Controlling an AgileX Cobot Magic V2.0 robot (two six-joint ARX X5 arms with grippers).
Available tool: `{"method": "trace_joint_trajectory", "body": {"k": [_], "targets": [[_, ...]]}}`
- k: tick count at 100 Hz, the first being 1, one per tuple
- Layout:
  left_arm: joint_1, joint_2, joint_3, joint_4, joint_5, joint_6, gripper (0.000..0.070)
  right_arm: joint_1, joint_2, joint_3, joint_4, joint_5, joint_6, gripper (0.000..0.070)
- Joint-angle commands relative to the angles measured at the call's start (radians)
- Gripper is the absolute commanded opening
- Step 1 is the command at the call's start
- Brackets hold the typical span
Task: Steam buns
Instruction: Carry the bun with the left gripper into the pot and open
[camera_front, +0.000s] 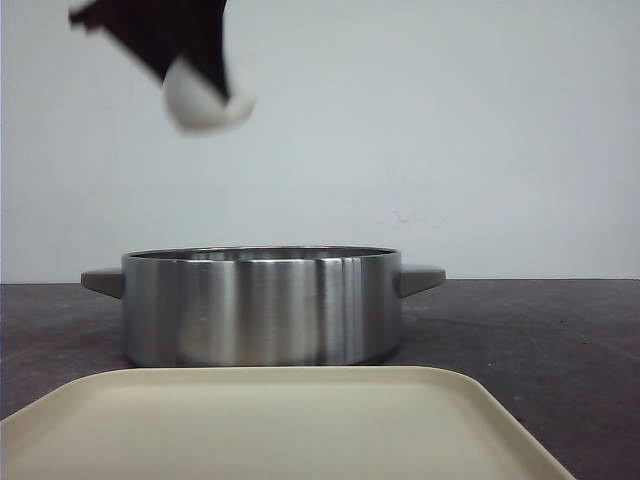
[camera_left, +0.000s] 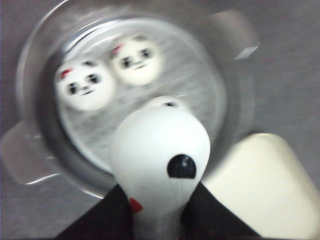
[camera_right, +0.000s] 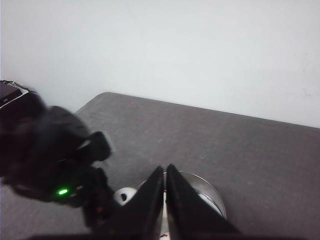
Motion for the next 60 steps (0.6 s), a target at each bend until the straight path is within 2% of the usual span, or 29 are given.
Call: {"method": "trace_joint_trajectory", "body": {"k": [1, 19, 53, 60], "targets": [[0.013, 0.057, 0.018, 0.003, 0.002, 0.058, 0.0003, 0.011, 0.006, 0.016, 0.009, 0.005, -0.012, 0.0000], [0.050, 0.201, 0.018, 0.039, -0.021, 0.071, 0.0003, 0.011, 0.007, 0.016, 0.008, 0.026, -0.012, 0.0000], [0.050, 0.389, 0.018, 0.077, -0.060, 0.069, 0.0006, 0.011, 0.006, 0.016, -0.026, 0.027, -0.011, 0.0000], [0.050, 0.398, 0.018, 0.088, -0.060, 0.061, 0.0071, 0.011, 0.006, 0.016, -0.040, 0.028, -0.011, 0.0000]]}}
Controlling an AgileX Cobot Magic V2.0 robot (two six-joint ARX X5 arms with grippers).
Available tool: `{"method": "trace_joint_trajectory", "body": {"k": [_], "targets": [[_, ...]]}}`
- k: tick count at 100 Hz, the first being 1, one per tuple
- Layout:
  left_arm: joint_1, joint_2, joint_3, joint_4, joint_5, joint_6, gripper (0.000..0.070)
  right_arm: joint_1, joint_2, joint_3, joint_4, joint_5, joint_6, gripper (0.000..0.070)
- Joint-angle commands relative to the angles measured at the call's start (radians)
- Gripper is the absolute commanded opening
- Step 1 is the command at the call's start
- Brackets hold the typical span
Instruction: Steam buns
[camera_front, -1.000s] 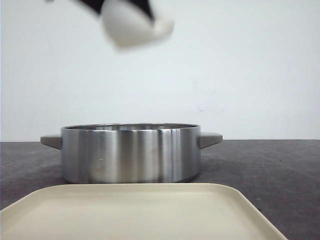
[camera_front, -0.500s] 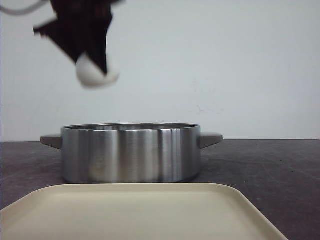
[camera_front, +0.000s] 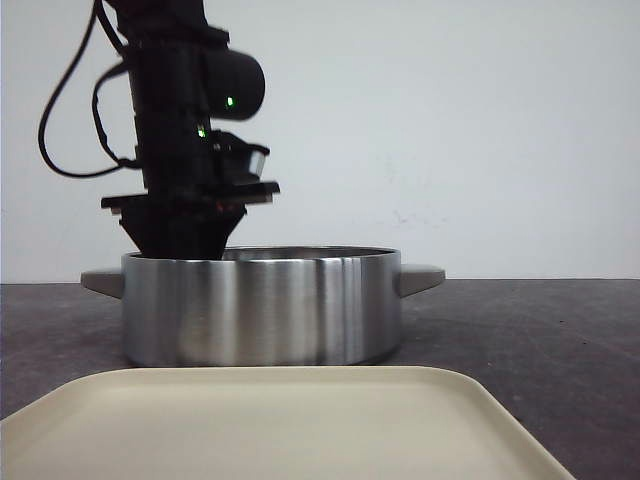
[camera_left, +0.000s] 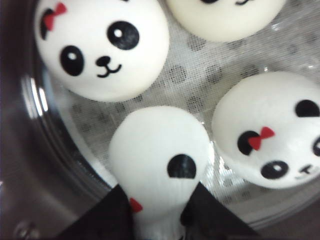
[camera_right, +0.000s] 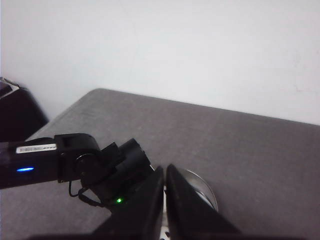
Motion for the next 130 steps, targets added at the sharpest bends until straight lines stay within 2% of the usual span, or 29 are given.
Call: {"method": "trace_joint_trajectory", "body": {"k": [1, 5, 15, 20, 38, 44, 52, 66, 74, 87, 103, 118, 130], "targets": [[-0.004, 0.022, 0.018, 0.016, -0.003, 0.002, 0.0087, 0.011, 0.007, 0.016, -0.005, 0.003, -0.008, 0.0000], [-0.004, 0.022, 0.018, 0.027, -0.003, 0.001, 0.0172, 0.011, 0.007, 0.016, -0.011, 0.005, -0.008, 0.0000], [-0.004, 0.022, 0.022, 0.039, -0.003, -0.008, 0.0451, 0.011, 0.007, 0.016, -0.014, 0.006, -0.008, 0.0000], [-0.004, 0.022, 0.024, 0.037, -0.003, -0.012, 0.0529, 0.011, 0.007, 0.016, -0.013, 0.006, -0.008, 0.0000], [-0.004, 0.021, 0.048, 0.011, -0.003, -0.025, 0.0536, 0.011, 0.007, 0.016, -0.013, 0.007, -0.008, 0.0000], [-0.004, 0.021, 0.071, -0.013, -0.003, -0.026, 0.0562, 0.011, 0.007, 0.016, -0.013, 0.021, -0.008, 0.0000], [-0.004, 0.010, 0.111, -0.045, -0.003, -0.040, 0.0560, 0.011, 0.008, 0.016, -0.014, 0.042, -0.011, 0.0000], [-0.004, -0.127, 0.119, 0.032, 0.000, -0.079, 0.0554, 0.010, 0.023, 0.014, -0.020, 0.087, -0.043, 0.0000], [-0.004, -0.251, 0.116, 0.110, -0.002, -0.122, 0.0522, 0.009, 0.040, 0.011, -0.025, 0.129, -0.072, 0.0001], [-0.007, -0.457, 0.114, 0.212, -0.029, -0.157, 0.0301, 0.009, 0.059, -0.035, 0.029, 0.182, -0.091, 0.0007], [-0.007, -0.674, 0.089, 0.208, -0.084, -0.153, 0.0000, 0.011, 0.055, -0.199, 0.271, 0.180, -0.123, 0.0007], [-0.007, -0.883, -0.020, 0.197, -0.096, -0.153, 0.0000, 0.018, 0.053, -0.395, 0.578, 0.142, -0.198, 0.0007], [-0.006, -1.061, -0.164, 0.240, -0.116, -0.148, 0.0000, 0.032, 0.053, -0.509, 0.797, 0.168, -0.213, 0.0007]]}}
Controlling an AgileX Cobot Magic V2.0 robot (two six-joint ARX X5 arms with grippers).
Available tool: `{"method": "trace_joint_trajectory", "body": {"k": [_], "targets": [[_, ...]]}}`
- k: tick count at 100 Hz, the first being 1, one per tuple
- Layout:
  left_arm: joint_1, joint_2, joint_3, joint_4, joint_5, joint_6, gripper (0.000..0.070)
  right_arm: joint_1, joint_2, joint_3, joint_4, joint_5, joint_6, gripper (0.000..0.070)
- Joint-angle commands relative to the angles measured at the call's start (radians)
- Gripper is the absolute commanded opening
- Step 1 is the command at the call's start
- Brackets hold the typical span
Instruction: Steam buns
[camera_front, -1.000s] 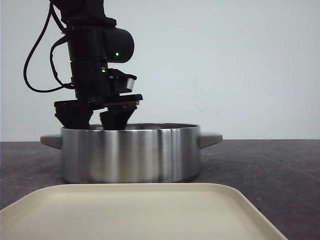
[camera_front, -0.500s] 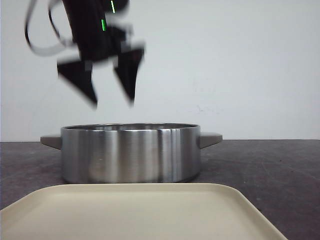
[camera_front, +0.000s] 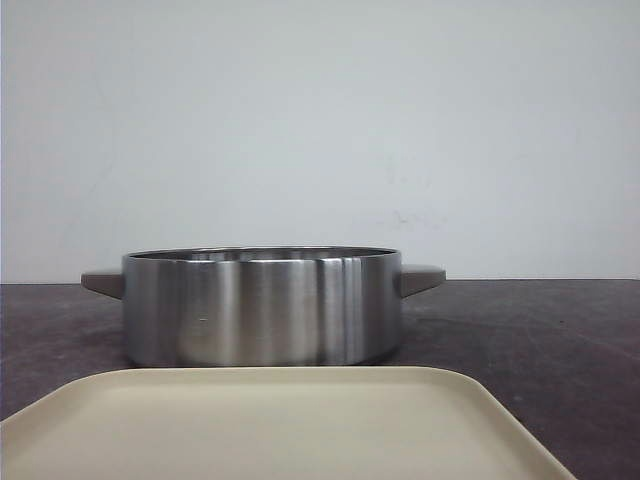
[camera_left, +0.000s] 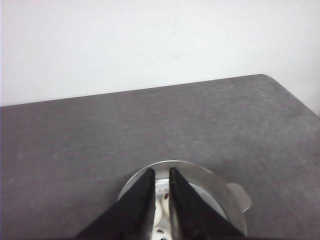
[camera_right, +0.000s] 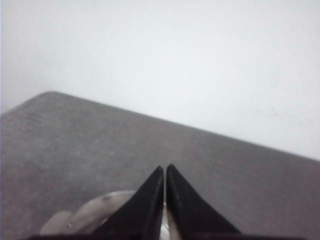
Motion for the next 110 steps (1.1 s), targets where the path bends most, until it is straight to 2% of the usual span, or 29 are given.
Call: {"method": "trace_joint_trajectory", "body": {"k": [1, 15, 31, 47, 110], "targets": [[-0.006, -0.088, -0.047, 0.033, -0.009, 0.002, 0.0000, 0.015, 0.004, -0.026, 0.140, 0.021, -0.032, 0.0007], [-0.006, -0.233, -0.164, 0.030, -0.052, 0.018, 0.0000, 0.016, 0.009, -0.045, 0.175, 0.033, -0.031, 0.0007], [-0.006, -0.312, -0.186, -0.008, -0.121, 0.018, 0.0000, 0.015, 0.005, -0.045, 0.172, 0.033, -0.032, 0.0007], [-0.006, -0.359, -0.186, -0.052, -0.121, 0.017, 0.0000, 0.014, 0.003, -0.045, 0.175, 0.033, -0.032, 0.0007], [-0.006, -0.397, -0.186, -0.038, -0.121, 0.017, 0.0000, 0.011, -0.057, -0.045, 0.167, 0.031, -0.032, 0.0007]]}}
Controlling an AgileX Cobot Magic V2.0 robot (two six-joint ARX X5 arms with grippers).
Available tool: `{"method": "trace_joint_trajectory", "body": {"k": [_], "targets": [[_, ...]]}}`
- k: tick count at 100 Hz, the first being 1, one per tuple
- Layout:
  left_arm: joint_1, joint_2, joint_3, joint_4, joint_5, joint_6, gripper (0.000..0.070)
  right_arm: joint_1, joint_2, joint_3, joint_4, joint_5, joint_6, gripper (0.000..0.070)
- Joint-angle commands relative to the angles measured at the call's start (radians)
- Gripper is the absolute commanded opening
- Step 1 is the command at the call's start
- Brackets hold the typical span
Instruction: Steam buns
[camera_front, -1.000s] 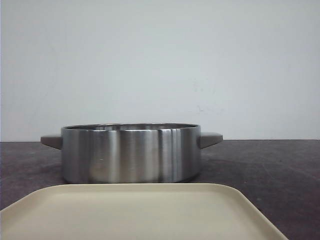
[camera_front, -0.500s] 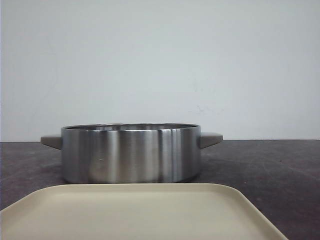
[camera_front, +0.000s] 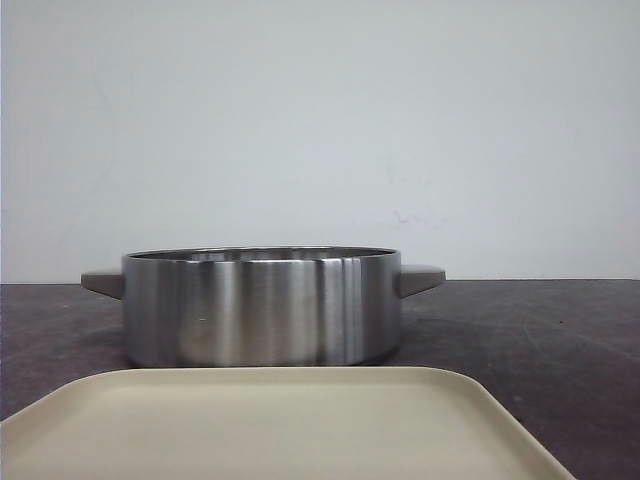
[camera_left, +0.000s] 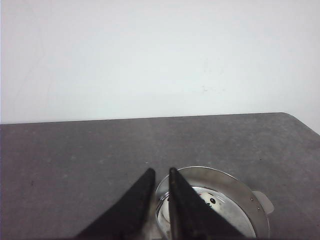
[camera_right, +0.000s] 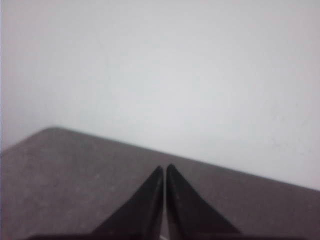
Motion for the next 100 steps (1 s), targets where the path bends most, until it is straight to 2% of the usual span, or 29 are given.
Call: {"method": "trace_joint_trajectory", "body": {"k": [1, 10, 17, 23, 28, 36, 46, 60, 72, 87, 100], "targets": [[-0.005, 0.002, 0.013, 0.010, 0.001, 0.006, 0.0000, 0.003, -0.020, 0.016, 0.005, 0.002, -0.007, 0.0007], [-0.005, 0.002, 0.013, 0.010, 0.001, 0.006, 0.0000, -0.002, -0.075, 0.015, -0.054, 0.000, -0.007, 0.0007], [-0.005, 0.002, 0.013, 0.009, 0.001, 0.006, 0.0000, -0.024, -0.125, 0.015, -0.142, 0.065, -0.008, 0.0007], [-0.005, 0.002, 0.013, 0.010, 0.001, 0.006, 0.0000, -0.068, -0.176, 0.009, -0.237, 0.074, -0.011, 0.0007], [-0.005, 0.002, 0.013, 0.009, 0.001, 0.006, 0.0000, -0.121, -0.219, -0.009, -0.297, 0.054, -0.016, 0.0007], [-0.005, 0.002, 0.013, 0.010, 0.001, 0.006, 0.0000, -0.237, -0.294, -0.072, -0.334, -0.029, -0.048, 0.0007], [-0.005, 0.002, 0.013, 0.010, 0.001, 0.006, 0.0000, -0.416, -0.417, -0.229, -0.253, -0.185, -0.106, 0.0007], [-0.005, 0.002, 0.013, 0.009, 0.001, 0.006, 0.0000, -0.643, -0.628, -0.565, 0.018, -0.327, -0.120, 0.0007], [-0.005, 0.002, 0.013, 0.009, 0.001, 0.006, 0.0000, -0.753, -0.801, -0.824, 0.145, -0.351, -0.114, 0.0007], [-0.005, 0.002, 0.013, 0.010, 0.001, 0.006, 0.0000, -0.819, -0.956, -1.026, 0.132, -0.355, -0.098, 0.0007], [-0.005, 0.002, 0.013, 0.010, 0.001, 0.006, 0.0000, -0.821, -1.043, -1.131, 0.108, -0.411, -0.066, 0.0007]]}}
